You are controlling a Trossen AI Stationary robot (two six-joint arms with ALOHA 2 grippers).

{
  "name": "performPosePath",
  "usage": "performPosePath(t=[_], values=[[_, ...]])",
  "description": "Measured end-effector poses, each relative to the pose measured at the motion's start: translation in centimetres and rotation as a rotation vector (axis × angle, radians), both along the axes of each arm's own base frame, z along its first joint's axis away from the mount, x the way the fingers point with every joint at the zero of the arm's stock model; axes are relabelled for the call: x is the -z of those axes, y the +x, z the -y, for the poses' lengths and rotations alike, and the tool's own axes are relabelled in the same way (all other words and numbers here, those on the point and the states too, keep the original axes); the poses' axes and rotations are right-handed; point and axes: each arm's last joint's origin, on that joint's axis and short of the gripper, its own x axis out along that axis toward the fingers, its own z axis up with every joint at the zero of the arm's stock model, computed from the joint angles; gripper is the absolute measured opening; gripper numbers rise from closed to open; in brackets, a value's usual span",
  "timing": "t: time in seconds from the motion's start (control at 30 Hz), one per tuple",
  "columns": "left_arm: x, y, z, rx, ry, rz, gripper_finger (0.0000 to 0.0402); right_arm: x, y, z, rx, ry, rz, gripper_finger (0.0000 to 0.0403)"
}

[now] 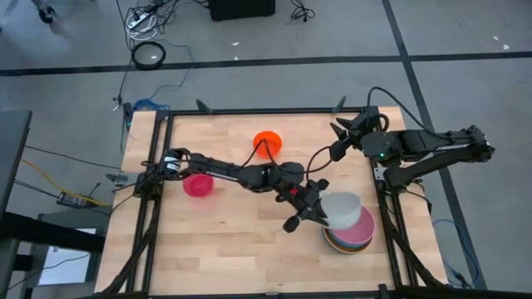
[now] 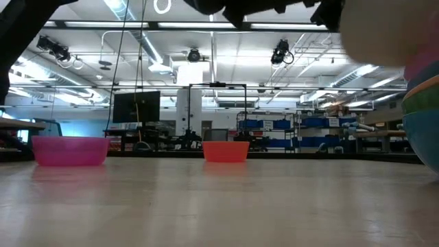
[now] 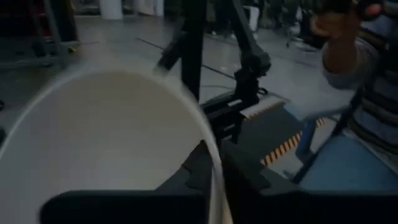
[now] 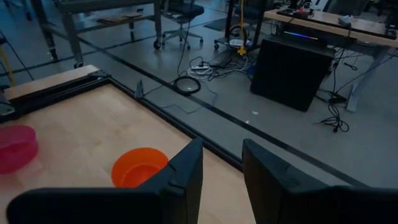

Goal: Nest bowls inside each other
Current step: Stack the white bowl into the pink bowl

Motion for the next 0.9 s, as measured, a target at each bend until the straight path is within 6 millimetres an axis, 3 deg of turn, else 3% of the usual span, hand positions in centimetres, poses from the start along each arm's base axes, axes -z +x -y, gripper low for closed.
performPosePath(t=[0.17,0.4,0.9], values=[[-1.2,0.1,0.1,0.052,0.029,0.012,0.0010,0.0,0.0,0.0,-0.008,0.004,-0.001,0.0100],[-1.8,0.2,0.1,0.017,0.031,0.031,0.0053,0.1,0.0,0.0,-0.008,0.003,-0.009,0.0100],[-1.6,0.5,0.0,0.014,0.032,0.055,0.0052,0.1,0.0,0.0,-0.008,0.002,-0.017,0.0100]])
